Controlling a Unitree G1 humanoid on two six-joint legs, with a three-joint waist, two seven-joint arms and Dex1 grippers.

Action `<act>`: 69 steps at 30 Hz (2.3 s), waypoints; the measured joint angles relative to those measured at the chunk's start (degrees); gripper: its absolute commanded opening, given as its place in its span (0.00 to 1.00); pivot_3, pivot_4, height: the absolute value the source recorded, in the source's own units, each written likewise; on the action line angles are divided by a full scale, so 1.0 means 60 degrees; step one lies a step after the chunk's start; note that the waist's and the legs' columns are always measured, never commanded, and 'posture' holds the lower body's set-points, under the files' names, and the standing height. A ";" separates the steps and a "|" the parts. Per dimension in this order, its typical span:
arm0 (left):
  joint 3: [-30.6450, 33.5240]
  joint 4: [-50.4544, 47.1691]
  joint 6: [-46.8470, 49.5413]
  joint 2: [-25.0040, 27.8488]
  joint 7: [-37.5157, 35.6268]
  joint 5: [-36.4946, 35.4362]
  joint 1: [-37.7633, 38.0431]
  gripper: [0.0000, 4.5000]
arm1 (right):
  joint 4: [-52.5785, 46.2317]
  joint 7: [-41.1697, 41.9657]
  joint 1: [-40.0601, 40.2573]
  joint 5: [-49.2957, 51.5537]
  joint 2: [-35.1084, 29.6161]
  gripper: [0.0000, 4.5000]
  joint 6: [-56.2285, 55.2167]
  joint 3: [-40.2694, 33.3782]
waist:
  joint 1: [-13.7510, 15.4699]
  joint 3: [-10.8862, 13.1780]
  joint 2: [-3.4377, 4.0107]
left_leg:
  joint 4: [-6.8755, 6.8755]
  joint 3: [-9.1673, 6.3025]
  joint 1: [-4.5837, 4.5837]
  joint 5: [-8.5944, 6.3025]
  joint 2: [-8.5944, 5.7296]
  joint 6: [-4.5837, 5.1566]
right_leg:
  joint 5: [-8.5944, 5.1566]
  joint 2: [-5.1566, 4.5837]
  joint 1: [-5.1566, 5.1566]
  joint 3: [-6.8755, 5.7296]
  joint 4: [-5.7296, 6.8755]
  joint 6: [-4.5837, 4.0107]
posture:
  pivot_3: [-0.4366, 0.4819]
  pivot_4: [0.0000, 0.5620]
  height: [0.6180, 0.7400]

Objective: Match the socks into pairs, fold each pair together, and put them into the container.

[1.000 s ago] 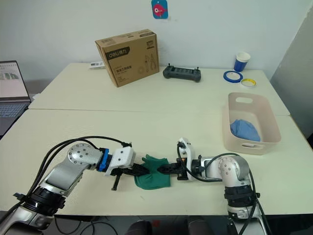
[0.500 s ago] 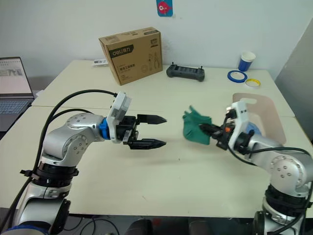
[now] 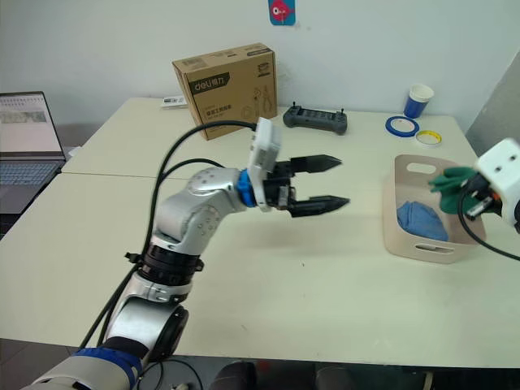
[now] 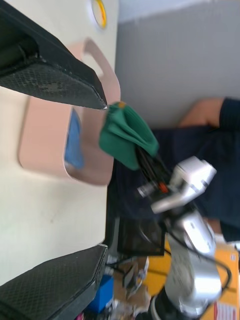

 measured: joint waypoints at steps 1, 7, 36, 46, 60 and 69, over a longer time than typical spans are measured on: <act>-0.0079 -0.0066 -0.0039 0.0007 -0.0040 0.0062 0.0015 1.00 | 0.0104 0.0270 0.0022 -0.0205 -0.0067 0.00 -0.0303 0.0352 | -0.0010 0.0000 0.0002 | 0.0000 -0.0004 0.0004 0.0000 0.0003 0.0000 | 0.0000 0.0005 0.0000 -0.0001 0.0003 0.0000 | 0.48 0.27 1.00; -0.0185 -0.0407 -0.0018 0.0102 -0.0025 0.0183 0.0266 1.00 | 0.0805 0.1320 -0.0457 -0.0787 0.0116 0.00 -0.1158 0.1388 | -0.0003 0.0003 0.0023 | 0.0016 -0.0005 0.0005 0.0003 0.0001 -0.0004 | 0.0008 0.0005 0.0005 0.0002 0.0011 0.0011 | 0.48 0.27 1.00; -0.0157 -0.0004 -0.0460 0.0319 0.0115 0.0669 0.0398 1.00 | 0.3529 0.5670 -0.5741 -0.0642 0.0030 0.86 -0.0273 0.1953 | 0.0120 0.0019 0.0088 | 0.0094 -0.0013 -0.0015 0.0001 -0.0003 -0.0001 | 0.0037 -0.0006 0.0024 -0.0013 0.0013 0.0017 | 0.48 0.27 1.00; -0.0181 -0.0580 -0.0271 0.0064 0.0117 0.0544 0.0653 1.00 | 0.4462 0.4967 -0.4019 -0.1434 0.0291 0.14 -0.1727 0.1908 | 0.0225 0.0010 0.0140 | 0.0134 -0.0007 -0.0041 0.0002 -0.0005 -0.0001 | 0.0061 -0.0008 0.0012 -0.0006 0.0023 0.0003 | 0.48 0.27 1.00; -0.0219 -0.0560 -0.0257 0.0127 0.0076 0.0614 0.0516 1.00 | 0.5766 0.4821 -0.4109 -0.1638 0.2016 0.00 -0.1965 0.2259 | 0.0197 0.0009 0.0141 | 0.0145 -0.0007 -0.0034 0.0003 -0.0009 -0.0002 | 0.0084 -0.0007 0.0020 0.0001 0.0032 0.0022 | 0.48 0.27 1.00; -0.0230 -0.0403 -0.0266 0.0491 -0.0044 0.0734 0.0519 1.00 | 0.5888 0.4862 -0.4283 -0.1819 0.1795 0.00 -0.2304 0.2240 | 0.0203 0.0008 0.0151 | 0.0145 -0.0006 -0.0033 0.0003 -0.0010 -0.0002 | 0.0084 -0.0007 0.0018 0.0000 0.0037 0.0022 | 0.48 0.27 1.00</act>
